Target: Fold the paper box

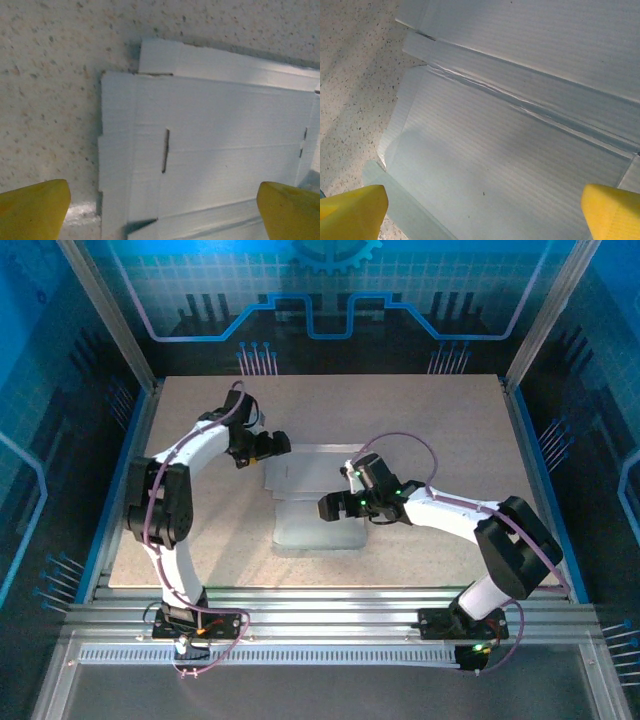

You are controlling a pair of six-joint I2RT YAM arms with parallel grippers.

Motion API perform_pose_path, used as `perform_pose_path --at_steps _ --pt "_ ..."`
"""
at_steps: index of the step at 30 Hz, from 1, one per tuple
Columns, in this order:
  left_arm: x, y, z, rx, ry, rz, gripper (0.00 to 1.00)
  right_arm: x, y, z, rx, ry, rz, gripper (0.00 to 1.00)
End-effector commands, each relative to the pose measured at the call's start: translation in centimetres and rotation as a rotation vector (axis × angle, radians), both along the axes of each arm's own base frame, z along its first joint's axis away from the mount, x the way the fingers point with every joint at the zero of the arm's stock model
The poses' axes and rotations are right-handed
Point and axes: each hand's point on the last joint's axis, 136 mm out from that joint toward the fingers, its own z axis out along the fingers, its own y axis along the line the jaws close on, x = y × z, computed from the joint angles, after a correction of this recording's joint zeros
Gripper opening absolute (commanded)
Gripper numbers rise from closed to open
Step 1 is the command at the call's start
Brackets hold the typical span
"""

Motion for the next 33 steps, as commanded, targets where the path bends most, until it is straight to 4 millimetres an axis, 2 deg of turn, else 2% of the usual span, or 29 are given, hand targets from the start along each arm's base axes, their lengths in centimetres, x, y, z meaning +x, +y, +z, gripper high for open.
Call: perform_pose_path --at_steps 1,11,15,16,19,24,30,31,33 --pt "0.2 0.1 -0.1 -0.041 0.047 -0.069 0.91 -0.3 1.2 -0.2 0.034 0.015 0.016 1.00" --pt "0.8 -0.1 -1.9 -0.049 0.099 -0.094 0.89 -0.1 1.9 0.6 0.059 -0.003 0.041 1.00" --pt "0.7 -0.6 -1.6 -0.086 0.087 -0.106 0.88 -0.1 2.2 0.2 0.057 0.007 0.060 1.00" --pt "0.6 -0.7 -1.4 -0.090 0.081 -0.108 0.87 0.4 2.6 0.9 0.065 -0.008 0.061 1.00" --pt "0.0 -0.7 -0.9 -0.092 0.081 -0.105 0.85 0.5 2.9 0.9 0.064 -0.006 0.083 1.00" --pt "-2.7 -1.2 0.3 -0.098 0.121 -0.091 0.85 -0.2 3.0 -0.1 0.068 0.032 0.104 1.00" --pt "-6.8 -2.8 0.2 -0.083 0.148 -0.107 0.94 -1.0 3.4 -1.1 0.093 0.067 0.130 1.00" --pt "-7.5 -3.1 0.0 -0.078 0.159 -0.111 0.97 -1.6 2.9 -2.0 0.077 0.087 0.128 1.00" --pt "-8.7 -3.6 -0.2 -0.062 0.176 -0.121 0.99 -2.0 2.4 -2.7 0.061 0.097 0.125 1.00"
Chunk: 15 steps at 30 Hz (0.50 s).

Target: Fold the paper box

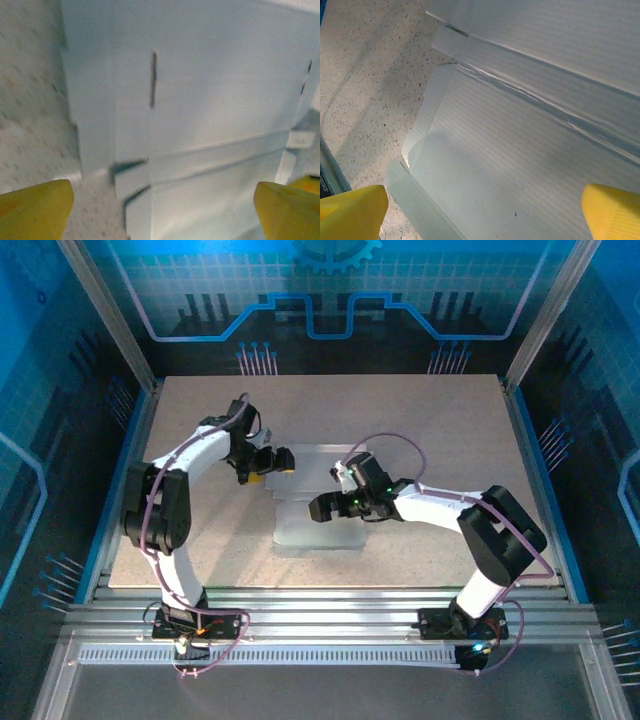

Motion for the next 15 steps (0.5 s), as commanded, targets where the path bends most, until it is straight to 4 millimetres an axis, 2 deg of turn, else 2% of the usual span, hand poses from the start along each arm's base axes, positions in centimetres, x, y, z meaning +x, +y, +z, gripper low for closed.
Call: perform_pose_path --at_steps 1,4,15 --pt "-2.3 -0.7 -0.1 0.018 0.039 -0.003 0.99 -1.5 -0.3 -1.8 -0.022 0.036 0.030 1.00" --pt "-3.2 -0.9 -0.6 0.033 0.053 0.000 0.99 -1.7 -0.7 -2.3 -0.035 0.046 0.020 1.00" --pt "-2.7 -2.5 -2.1 -0.006 0.062 0.012 0.99 -2.0 -1.2 -3.4 -0.050 0.061 0.003 1.00"
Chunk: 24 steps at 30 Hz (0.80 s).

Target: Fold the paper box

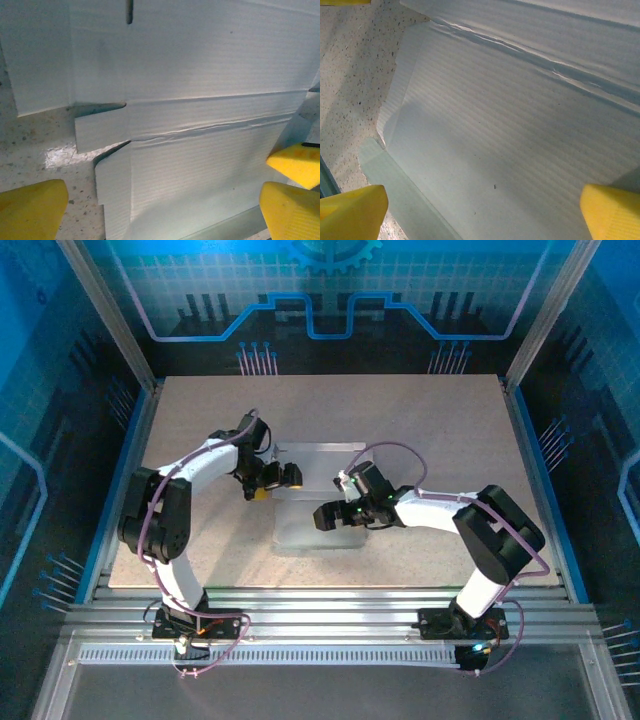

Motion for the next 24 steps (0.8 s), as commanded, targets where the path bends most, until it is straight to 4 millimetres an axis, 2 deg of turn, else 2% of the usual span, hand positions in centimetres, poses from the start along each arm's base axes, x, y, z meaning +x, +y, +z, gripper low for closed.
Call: perform_pose_path --at_steps 1,13,24 --pt "0.0 -0.6 -0.7 0.002 0.017 0.000 0.99 -0.9 -0.4 -1.4 -0.028 0.027 0.006 1.00" --pt "0.2 0.4 -1.6 0.080 0.004 -0.003 0.99 -1.4 -1.2 -2.0 -0.053 0.036 -0.005 1.00" --pt "1.3 0.5 -2.2 0.104 -0.013 0.002 0.99 -1.5 -1.2 -2.1 -0.050 0.035 -0.013 1.00"
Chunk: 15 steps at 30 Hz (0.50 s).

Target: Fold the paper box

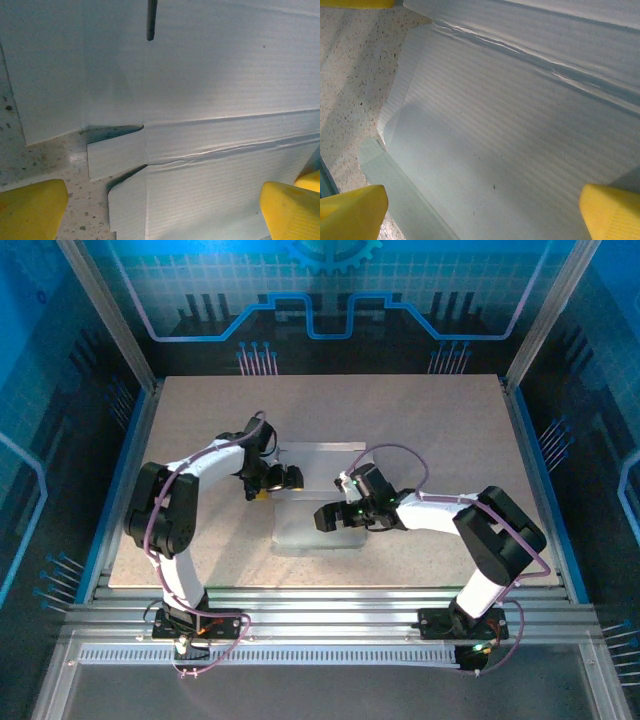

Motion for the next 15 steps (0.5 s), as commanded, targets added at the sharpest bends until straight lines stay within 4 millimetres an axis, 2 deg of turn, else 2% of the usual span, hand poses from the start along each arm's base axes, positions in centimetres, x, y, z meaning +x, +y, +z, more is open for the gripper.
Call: perform_pose_path --at_steps 1,7,15 --pt "0.9 0.0 -0.1 0.018 -0.016 0.002 0.99 -1.4 -1.1 -1.9 -0.061 0.056 -0.010 1.00" --pt "1.0 -0.6 -0.7 -0.010 0.003 0.003 0.99 -1.4 -1.1 -2.0 -0.062 0.059 -0.013 1.00" --pt "1.4 -1.9 -0.2 -0.088 -0.003 0.001 0.99 -1.6 -1.2 -2.5 -0.069 0.072 -0.012 1.00"
